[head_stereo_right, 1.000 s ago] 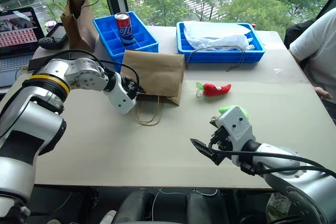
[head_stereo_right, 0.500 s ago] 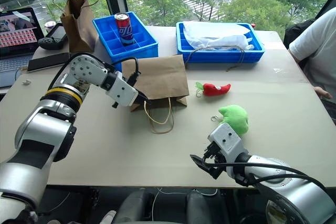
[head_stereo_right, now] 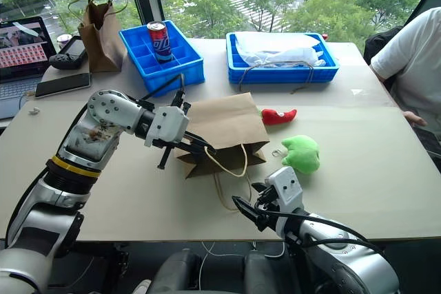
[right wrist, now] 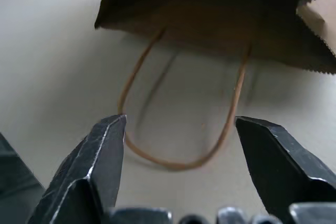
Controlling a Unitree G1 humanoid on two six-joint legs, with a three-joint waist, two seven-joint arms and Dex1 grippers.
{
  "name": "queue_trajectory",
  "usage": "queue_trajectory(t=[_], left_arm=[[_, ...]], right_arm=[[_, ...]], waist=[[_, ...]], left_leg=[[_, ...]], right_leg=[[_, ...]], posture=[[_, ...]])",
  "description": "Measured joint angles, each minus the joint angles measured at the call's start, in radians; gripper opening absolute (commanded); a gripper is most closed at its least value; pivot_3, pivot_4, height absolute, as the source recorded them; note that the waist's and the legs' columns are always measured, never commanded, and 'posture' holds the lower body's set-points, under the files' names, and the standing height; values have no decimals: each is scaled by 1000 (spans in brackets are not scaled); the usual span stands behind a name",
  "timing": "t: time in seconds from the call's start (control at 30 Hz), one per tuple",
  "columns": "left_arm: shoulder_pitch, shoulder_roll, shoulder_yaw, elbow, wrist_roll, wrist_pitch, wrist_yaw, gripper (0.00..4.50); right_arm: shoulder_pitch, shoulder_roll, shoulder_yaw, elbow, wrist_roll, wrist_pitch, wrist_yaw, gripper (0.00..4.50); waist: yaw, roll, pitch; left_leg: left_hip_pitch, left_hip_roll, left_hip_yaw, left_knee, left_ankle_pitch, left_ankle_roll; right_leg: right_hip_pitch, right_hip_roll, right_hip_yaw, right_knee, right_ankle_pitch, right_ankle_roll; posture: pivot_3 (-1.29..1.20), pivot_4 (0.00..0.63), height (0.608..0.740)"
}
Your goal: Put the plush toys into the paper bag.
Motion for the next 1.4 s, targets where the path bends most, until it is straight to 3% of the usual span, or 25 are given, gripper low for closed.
queue_trajectory(t=[0.23,0.57,1.0,1.17,1.3,1.4], left_arm=[[30,-6,18,-66,-15,124,73,0],[55,-19,11,-99,5,120,119,0],[116,-78,47,-223,-97,380,272,0],[109,-74,66,-220,-119,402,291,0],[20,-108,193,-103,-161,518,404,0],[20,-113,212,-99,-180,564,437,0]], right_arm=[[-68,95,3,68,-15,-26,-18,86],[-215,247,66,356,-126,-216,14,39],[-334,328,109,769,-333,-533,75,39],[-347,314,135,796,-406,-564,76,39],[-330,297,137,783,-424,-564,79,39],[-310,304,120,760,-412,-564,92,39]], waist=[[-5,0,0],[-1,1,0],[-10,1,1],[-9,1,1],[-1,1,1],[-1,1,0]], left_leg=[[0,-1,1,-3,0,0],[0,-1,1,-4,0,0],[6,-1,2,-6,1,-1],[9,-1,3,-6,3,-3],[8,-1,3,-6,4,-2],[7,-3,3,-8,4,-2]], right_leg=[[-2,0,2,0,0,0],[-3,-1,3,0,0,-1],[0,1,6,0,1,-2],[1,2,8,1,3,-3],[1,1,8,0,4,-2],[0,0,9,0,3,-1]], posture=[[0,150,740],[0,150,740],[0,150,740],[0,150,740],[0,150,740],[0,150,740]])
